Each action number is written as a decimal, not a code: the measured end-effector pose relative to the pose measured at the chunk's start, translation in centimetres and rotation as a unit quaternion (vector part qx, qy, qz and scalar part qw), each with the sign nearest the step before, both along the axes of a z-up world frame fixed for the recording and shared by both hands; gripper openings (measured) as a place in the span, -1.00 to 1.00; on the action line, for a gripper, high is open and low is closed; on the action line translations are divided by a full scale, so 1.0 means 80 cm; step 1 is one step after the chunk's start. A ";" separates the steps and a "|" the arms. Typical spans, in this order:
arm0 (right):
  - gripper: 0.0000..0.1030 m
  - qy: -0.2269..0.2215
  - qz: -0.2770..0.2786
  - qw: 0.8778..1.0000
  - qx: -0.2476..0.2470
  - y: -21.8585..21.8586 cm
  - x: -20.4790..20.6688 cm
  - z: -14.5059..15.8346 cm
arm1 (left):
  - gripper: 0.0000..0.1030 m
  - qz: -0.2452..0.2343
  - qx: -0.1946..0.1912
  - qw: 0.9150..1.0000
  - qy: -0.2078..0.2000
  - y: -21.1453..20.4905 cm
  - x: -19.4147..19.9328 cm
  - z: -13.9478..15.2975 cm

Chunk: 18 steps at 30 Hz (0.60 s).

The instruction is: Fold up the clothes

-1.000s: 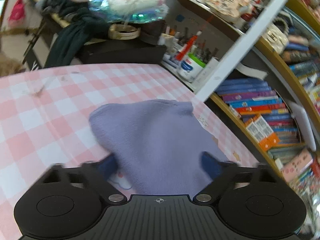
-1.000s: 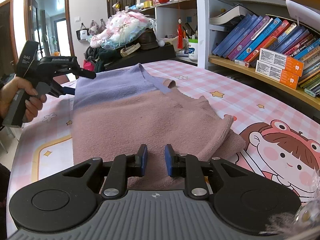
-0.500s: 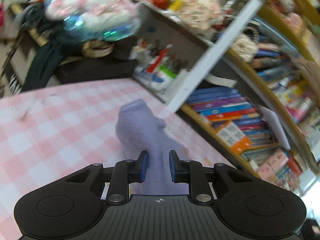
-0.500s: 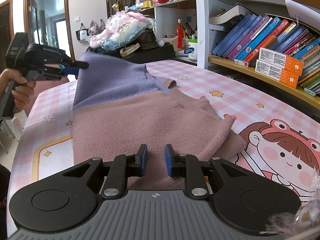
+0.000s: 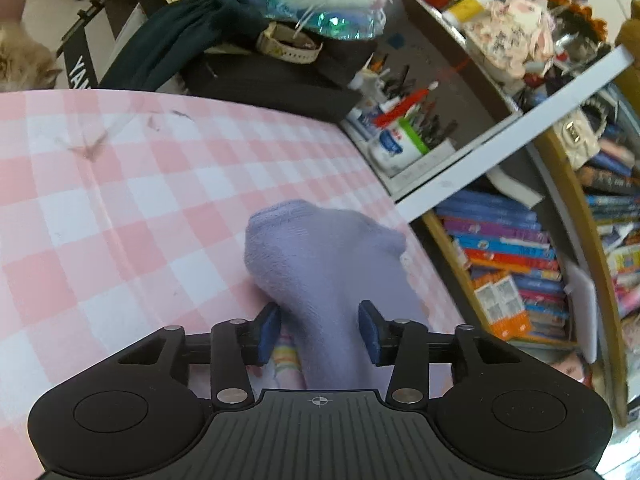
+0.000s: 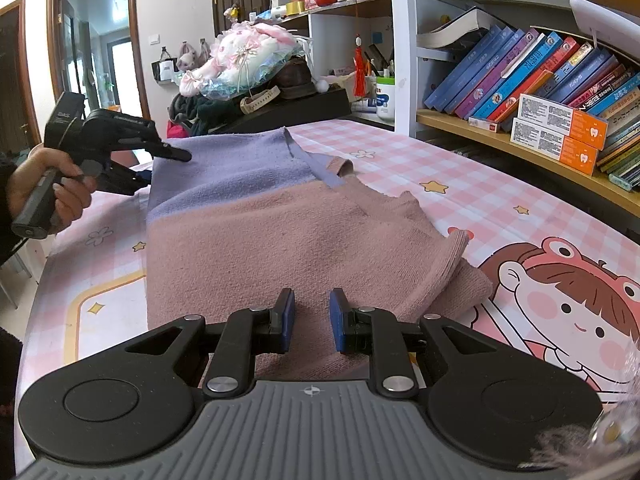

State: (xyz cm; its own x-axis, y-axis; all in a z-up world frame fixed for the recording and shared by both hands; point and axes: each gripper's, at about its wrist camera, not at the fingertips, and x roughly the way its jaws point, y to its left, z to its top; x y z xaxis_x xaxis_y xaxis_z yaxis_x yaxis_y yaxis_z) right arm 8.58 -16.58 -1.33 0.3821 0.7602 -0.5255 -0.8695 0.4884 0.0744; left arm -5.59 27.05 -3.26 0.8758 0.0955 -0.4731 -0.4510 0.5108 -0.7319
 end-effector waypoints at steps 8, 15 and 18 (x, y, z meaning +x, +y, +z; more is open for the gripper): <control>-0.64 -0.002 0.000 1.000 -0.001 0.002 -0.002 0.000 | -0.16 0.004 -0.006 1.000 -0.008 0.001 -0.001 -0.002; -0.64 -0.004 0.000 1.000 -0.002 0.002 -0.002 0.000 | -0.14 0.001 -0.007 1.000 -0.008 0.002 0.000 -0.001; -0.64 -0.003 0.000 1.000 -0.002 0.001 -0.002 0.000 | -0.14 0.002 -0.007 1.000 -0.008 0.002 0.000 -0.001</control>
